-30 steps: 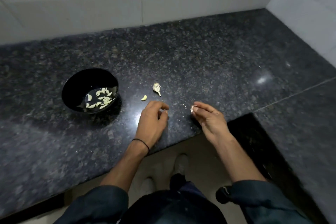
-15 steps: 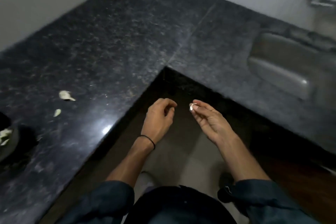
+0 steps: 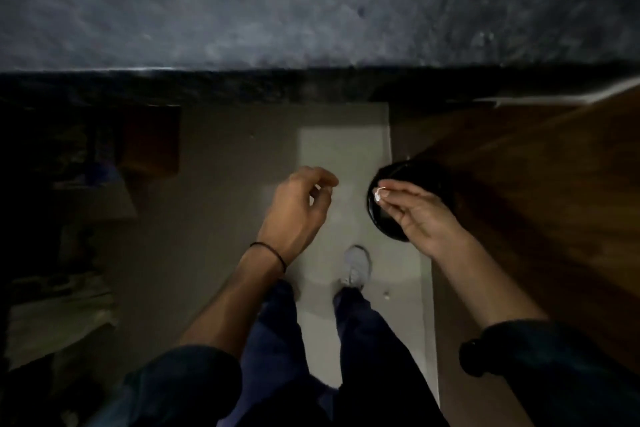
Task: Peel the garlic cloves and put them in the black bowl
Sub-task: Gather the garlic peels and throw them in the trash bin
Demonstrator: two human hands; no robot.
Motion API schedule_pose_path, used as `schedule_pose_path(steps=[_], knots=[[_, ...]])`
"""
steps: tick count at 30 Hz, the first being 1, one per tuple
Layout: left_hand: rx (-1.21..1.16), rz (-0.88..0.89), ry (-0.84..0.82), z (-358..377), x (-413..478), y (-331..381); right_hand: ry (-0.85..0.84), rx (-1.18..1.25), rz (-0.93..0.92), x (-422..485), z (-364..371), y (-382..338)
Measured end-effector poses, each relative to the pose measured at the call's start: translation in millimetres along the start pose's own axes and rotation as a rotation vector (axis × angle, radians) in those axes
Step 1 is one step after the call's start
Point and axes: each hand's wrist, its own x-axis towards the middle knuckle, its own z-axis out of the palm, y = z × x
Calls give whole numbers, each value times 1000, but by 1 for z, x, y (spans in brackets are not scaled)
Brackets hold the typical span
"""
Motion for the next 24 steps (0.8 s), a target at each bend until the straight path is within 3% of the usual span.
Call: schedule_pose_path(steps=[6,13,18,24], knots=[[60,18,-250,121,54,-48,127,-13,-45,94,-107,48],[161,48,-468,252,119,-133,211,-229,-54,230,-201,132],[145,-31,-460,320,155,-187,381,-316,-202,303,-233,171],[44,-133,-402,356,170,-214,550,-654,-351,343,-249,195]])
